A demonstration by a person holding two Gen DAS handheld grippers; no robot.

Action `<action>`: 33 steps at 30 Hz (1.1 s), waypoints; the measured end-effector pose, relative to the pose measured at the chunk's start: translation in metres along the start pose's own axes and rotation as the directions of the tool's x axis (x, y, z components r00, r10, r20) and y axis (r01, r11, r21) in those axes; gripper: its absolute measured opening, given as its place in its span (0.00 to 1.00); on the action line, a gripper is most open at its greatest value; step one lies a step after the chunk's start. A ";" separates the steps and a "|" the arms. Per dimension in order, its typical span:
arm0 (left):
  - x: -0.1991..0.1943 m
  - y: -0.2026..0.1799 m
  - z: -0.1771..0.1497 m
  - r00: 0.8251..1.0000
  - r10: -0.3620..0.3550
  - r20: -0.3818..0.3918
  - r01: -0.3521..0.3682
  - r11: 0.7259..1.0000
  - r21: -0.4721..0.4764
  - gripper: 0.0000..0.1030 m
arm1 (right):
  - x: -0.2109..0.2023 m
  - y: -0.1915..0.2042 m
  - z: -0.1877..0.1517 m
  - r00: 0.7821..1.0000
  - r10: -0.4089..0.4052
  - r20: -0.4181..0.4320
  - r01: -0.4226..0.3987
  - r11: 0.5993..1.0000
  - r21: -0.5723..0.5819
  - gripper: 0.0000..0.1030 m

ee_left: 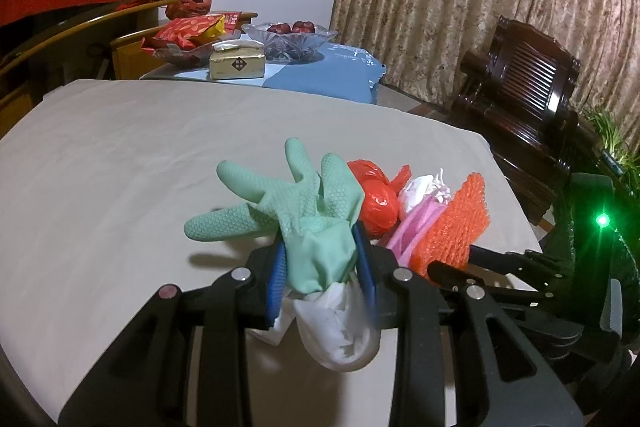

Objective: Collect trash
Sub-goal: 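Grasp the orange foam net with the right tool while the left tool holds the glove, then carry the glove and orange net over the bin and release both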

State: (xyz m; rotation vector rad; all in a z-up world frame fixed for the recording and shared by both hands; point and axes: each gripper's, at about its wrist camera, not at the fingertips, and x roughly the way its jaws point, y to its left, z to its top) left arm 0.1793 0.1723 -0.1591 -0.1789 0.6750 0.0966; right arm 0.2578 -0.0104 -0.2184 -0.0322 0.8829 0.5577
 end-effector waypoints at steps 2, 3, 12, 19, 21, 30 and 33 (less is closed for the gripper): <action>-0.001 -0.001 0.000 1.000 0.001 0.001 -0.001 1.000 0.004 0.29 | -0.001 0.002 0.000 1.000 0.023 -0.005 -0.023 1.000 -0.003 0.29; -0.001 -0.002 0.001 1.000 0.000 0.002 0.000 1.000 0.005 0.29 | -0.002 0.004 0.001 1.000 0.031 -0.006 -0.031 1.000 -0.004 0.24; -0.014 -0.012 0.005 1.000 -0.013 0.020 0.013 1.000 0.023 0.29 | -0.039 0.001 0.002 0.998 0.043 0.053 -0.043 0.999 0.000 0.19; -0.028 -0.028 0.009 0.998 -0.044 0.040 0.042 0.998 0.047 0.29 | -0.080 -0.004 0.005 0.993 0.031 0.110 -0.032 0.999 0.006 0.19; -0.033 -0.034 0.011 0.997 -0.054 0.049 0.051 0.997 0.054 0.29 | -0.089 -0.006 0.007 0.992 0.024 0.121 -0.025 1.000 0.009 0.19; -0.057 -0.066 0.016 0.991 -0.108 0.080 0.101 0.990 0.095 0.29 | -0.135 -0.018 0.005 0.984 -0.003 0.176 0.000 1.000 0.019 0.19; -0.064 -0.076 0.016 0.988 -0.126 0.085 0.116 0.987 0.107 0.29 | -0.149 -0.022 0.003 0.981 -0.010 0.195 0.006 1.000 0.024 0.19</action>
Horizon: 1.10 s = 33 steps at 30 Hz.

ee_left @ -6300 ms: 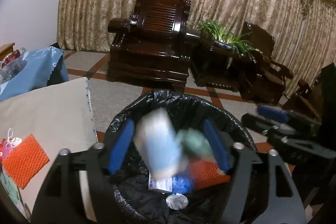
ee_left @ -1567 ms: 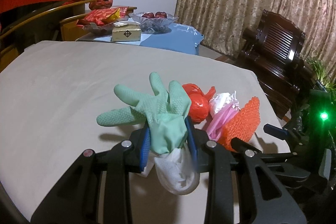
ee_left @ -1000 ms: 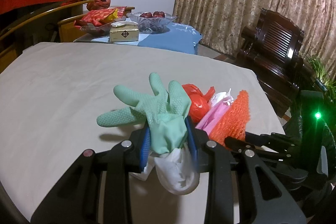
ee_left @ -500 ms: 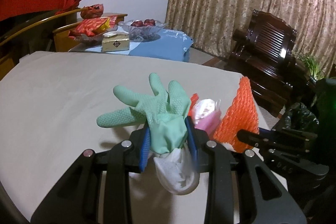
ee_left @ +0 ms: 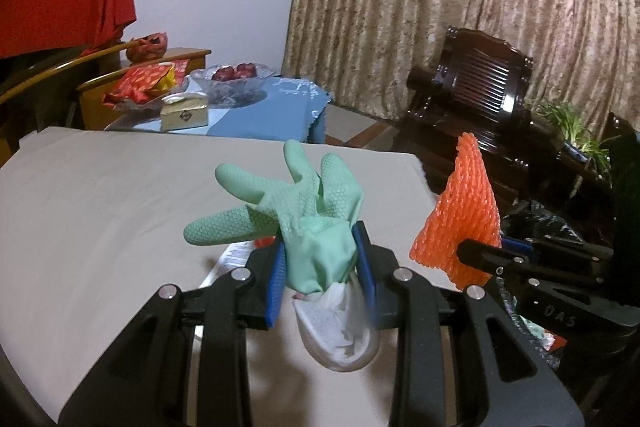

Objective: Collect trash
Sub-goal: 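Carry the glove and orange net over the bin and release both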

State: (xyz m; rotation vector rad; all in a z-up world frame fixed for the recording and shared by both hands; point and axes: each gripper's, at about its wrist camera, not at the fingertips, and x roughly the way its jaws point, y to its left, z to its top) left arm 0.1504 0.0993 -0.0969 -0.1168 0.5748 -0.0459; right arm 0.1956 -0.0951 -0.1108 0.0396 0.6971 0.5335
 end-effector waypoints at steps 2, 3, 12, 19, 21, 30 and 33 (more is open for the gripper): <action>-0.004 -0.008 0.001 1.000 -0.012 0.003 0.012 1.000 0.009 0.29 | -0.007 0.000 0.000 1.000 -0.006 0.008 0.006 1.000 0.001 0.19; -0.006 -0.012 0.002 1.000 -0.017 0.005 0.017 1.000 0.014 0.29 | -0.011 -0.001 -0.001 1.000 -0.009 0.012 0.009 1.000 0.002 0.19; -0.021 -0.047 0.003 0.998 -0.066 0.018 0.065 0.996 0.053 0.29 | -0.051 -0.014 -0.005 0.997 -0.040 0.061 0.039 0.999 0.026 0.19; -0.031 -0.074 0.005 0.992 -0.119 0.032 0.116 0.989 0.087 0.29 | -0.082 -0.031 -0.008 0.992 -0.080 0.098 0.076 0.996 0.048 0.19; -0.034 -0.084 0.005 0.990 -0.135 0.035 0.131 0.987 0.098 0.29 | -0.091 -0.035 -0.010 0.990 -0.092 0.106 0.086 0.995 0.054 0.19; -0.038 -0.126 0.004 0.977 -0.211 0.033 0.205 0.969 0.138 0.30 | -0.129 -0.063 -0.022 0.977 -0.167 0.136 0.154 0.983 0.104 0.19; -0.036 -0.144 0.004 0.970 -0.243 0.027 0.236 0.959 0.156 0.30 | -0.142 -0.078 -0.029 0.970 -0.200 0.140 0.183 0.975 0.129 0.19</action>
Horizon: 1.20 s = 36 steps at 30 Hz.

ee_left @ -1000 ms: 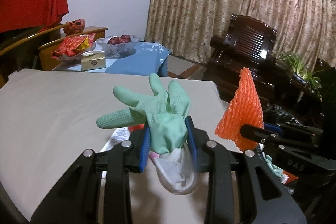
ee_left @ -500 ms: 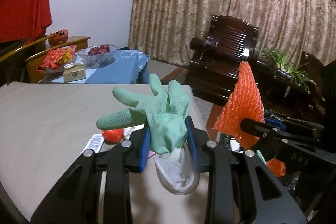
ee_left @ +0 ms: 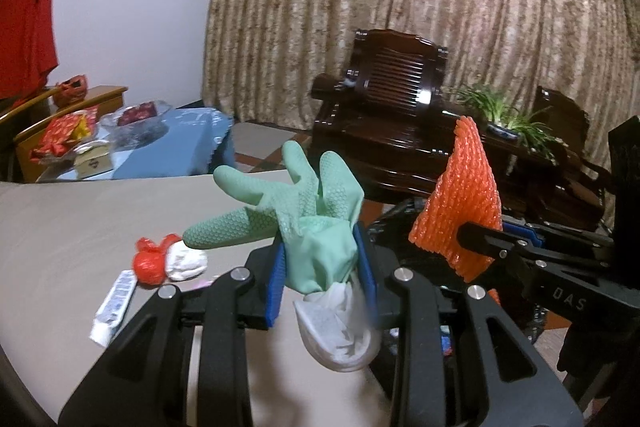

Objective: Collect trash
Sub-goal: 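Carry the glove and orange net over the bin and release both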

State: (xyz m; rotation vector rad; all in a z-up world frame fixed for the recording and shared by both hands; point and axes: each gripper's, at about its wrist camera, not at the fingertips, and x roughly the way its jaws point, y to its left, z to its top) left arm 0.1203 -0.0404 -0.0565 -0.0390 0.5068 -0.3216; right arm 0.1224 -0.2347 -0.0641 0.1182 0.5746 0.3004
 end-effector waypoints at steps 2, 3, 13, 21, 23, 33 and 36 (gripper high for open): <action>0.005 -0.011 0.002 1.000 -0.024 -0.002 0.024 1.000 0.010 0.30 | -0.007 -0.012 -0.002 1.000 -0.027 0.005 0.027 1.000 0.012 0.19; 0.007 -0.015 0.002 0.999 -0.034 -0.003 0.034 0.999 0.015 0.30 | -0.012 -0.020 -0.004 0.999 -0.044 0.007 0.044 0.999 0.022 0.19; 0.042 -0.071 0.001 0.991 -0.132 -0.032 0.134 0.988 0.073 0.31 | -0.031 -0.081 -0.022 0.985 -0.169 -0.019 0.170 0.983 0.071 0.19; 0.080 -0.105 -0.008 0.981 -0.178 -0.083 0.185 0.979 0.089 0.32 | -0.029 -0.113 -0.038 0.971 -0.230 -0.059 0.235 0.968 0.091 0.20; 0.087 -0.112 -0.010 0.977 -0.189 -0.096 0.197 0.976 0.090 0.32 | -0.024 -0.119 -0.042 0.968 -0.239 -0.074 0.245 0.965 0.098 0.21; 0.123 -0.129 -0.019 0.956 -0.252 -0.151 0.267 0.960 0.087 0.37 | -0.001 -0.151 -0.071 0.948 -0.266 -0.172 0.285 0.954 0.097 0.35; 0.125 -0.131 -0.021 0.952 -0.265 -0.152 0.281 0.955 0.093 0.50 | 0.001 -0.154 -0.078 0.942 -0.275 -0.193 0.296 0.951 0.092 0.47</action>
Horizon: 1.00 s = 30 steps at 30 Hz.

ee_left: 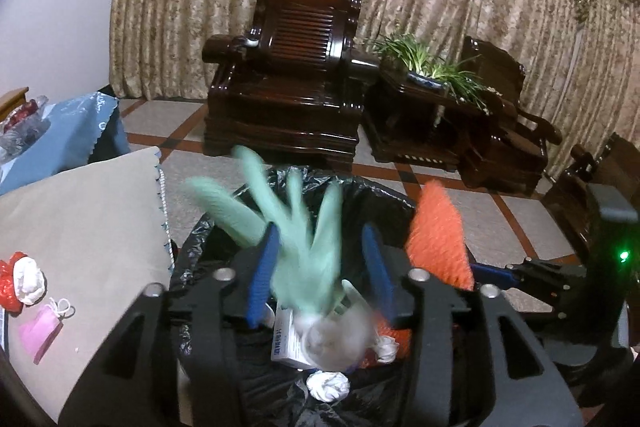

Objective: Collect trash
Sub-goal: 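Carry the glove and orange net over the bin and release both, then return both tools to the table and grasp the toothpaste tube cap with the left tool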

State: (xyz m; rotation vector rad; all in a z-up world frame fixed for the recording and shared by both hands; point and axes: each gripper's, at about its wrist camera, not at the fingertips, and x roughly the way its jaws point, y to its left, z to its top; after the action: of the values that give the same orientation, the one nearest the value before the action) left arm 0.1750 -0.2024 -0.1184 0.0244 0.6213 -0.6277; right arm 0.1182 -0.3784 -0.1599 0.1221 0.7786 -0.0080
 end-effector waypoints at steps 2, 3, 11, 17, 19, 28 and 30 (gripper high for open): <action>-0.002 0.001 -0.001 1.000 0.000 0.004 0.000 1.000 0.000 0.55 | 0.001 -0.002 -0.003 1.000 -0.016 -0.011 0.016 1.000 0.000 0.59; -0.003 0.002 -0.001 1.000 0.000 0.004 0.000 1.000 -0.002 0.56 | 0.000 -0.001 -0.005 1.000 -0.016 -0.014 0.016 1.000 -0.001 0.66; -0.035 0.023 0.003 0.998 0.051 0.044 -0.049 0.998 -0.036 0.83 | -0.019 0.010 -0.002 0.999 -0.040 0.032 0.040 0.999 -0.011 0.94; -0.072 0.048 0.000 0.989 0.136 0.059 -0.132 0.989 -0.070 0.88 | -0.041 0.032 0.012 0.996 -0.001 0.093 0.001 1.000 0.000 0.94; -0.087 0.059 -0.004 0.983 0.174 0.060 -0.169 0.982 -0.087 0.89 | -0.044 0.042 0.017 0.994 0.011 0.110 -0.010 1.000 -0.016 0.94; -0.149 0.111 -0.027 0.944 0.324 0.063 -0.310 0.937 -0.160 0.89 | -0.044 0.098 0.031 0.983 0.101 0.151 -0.089 0.993 -0.083 0.94; -0.160 0.121 -0.031 0.934 0.352 0.063 -0.338 0.926 -0.171 0.89 | -0.042 0.111 0.033 0.981 0.121 0.149 -0.107 0.990 -0.095 0.94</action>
State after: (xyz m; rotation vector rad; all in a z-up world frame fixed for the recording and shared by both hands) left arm 0.1244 -0.0103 -0.0750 -0.0427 0.5576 -0.2343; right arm 0.1169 -0.2736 -0.0957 0.0824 0.6150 0.1237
